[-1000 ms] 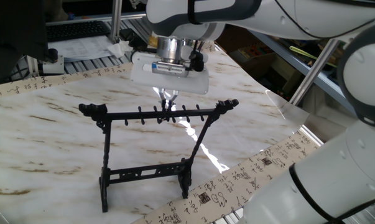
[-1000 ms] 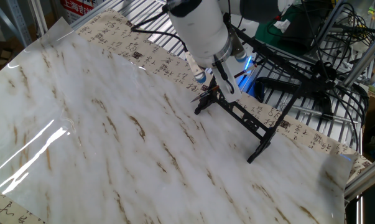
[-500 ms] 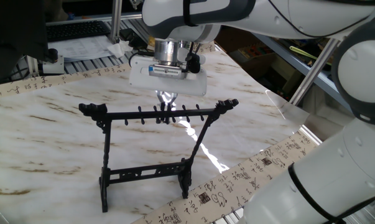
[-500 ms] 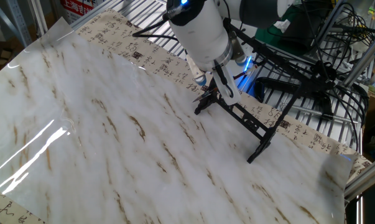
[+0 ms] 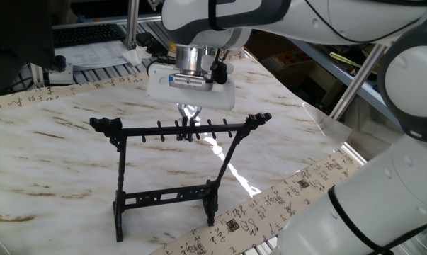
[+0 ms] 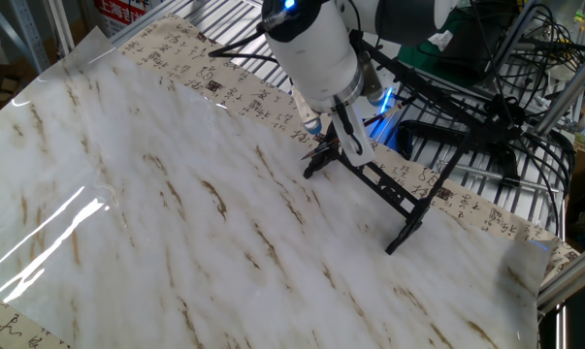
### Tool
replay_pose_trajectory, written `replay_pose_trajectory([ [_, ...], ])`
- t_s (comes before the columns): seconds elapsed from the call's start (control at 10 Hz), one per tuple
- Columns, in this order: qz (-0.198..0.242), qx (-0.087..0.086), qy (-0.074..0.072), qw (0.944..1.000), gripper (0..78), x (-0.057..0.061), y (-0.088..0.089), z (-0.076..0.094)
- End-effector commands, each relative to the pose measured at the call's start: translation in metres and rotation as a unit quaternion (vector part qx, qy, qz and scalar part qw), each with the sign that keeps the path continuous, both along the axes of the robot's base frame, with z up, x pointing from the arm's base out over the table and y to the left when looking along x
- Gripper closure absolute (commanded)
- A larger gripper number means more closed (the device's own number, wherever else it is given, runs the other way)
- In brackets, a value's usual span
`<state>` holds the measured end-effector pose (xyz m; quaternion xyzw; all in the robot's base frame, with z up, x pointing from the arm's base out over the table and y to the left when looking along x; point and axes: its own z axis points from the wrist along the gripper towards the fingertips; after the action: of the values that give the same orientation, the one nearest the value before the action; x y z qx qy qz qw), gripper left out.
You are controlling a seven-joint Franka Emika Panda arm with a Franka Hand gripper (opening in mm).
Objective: Place the brush on the pen rack
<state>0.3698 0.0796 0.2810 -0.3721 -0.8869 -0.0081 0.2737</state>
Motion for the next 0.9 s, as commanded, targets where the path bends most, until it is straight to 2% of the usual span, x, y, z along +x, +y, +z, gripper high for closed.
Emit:
replay_pose_trajectory([
  [0.1, -0.008, -0.006, -0.002, 0.9999, 76.4, 0.0004, 0.0, 0.0007],
  [0.9, -0.016, -0.012, -0.005, 0.9998, 76.4, 0.0004, 0.0, 0.0007],
])
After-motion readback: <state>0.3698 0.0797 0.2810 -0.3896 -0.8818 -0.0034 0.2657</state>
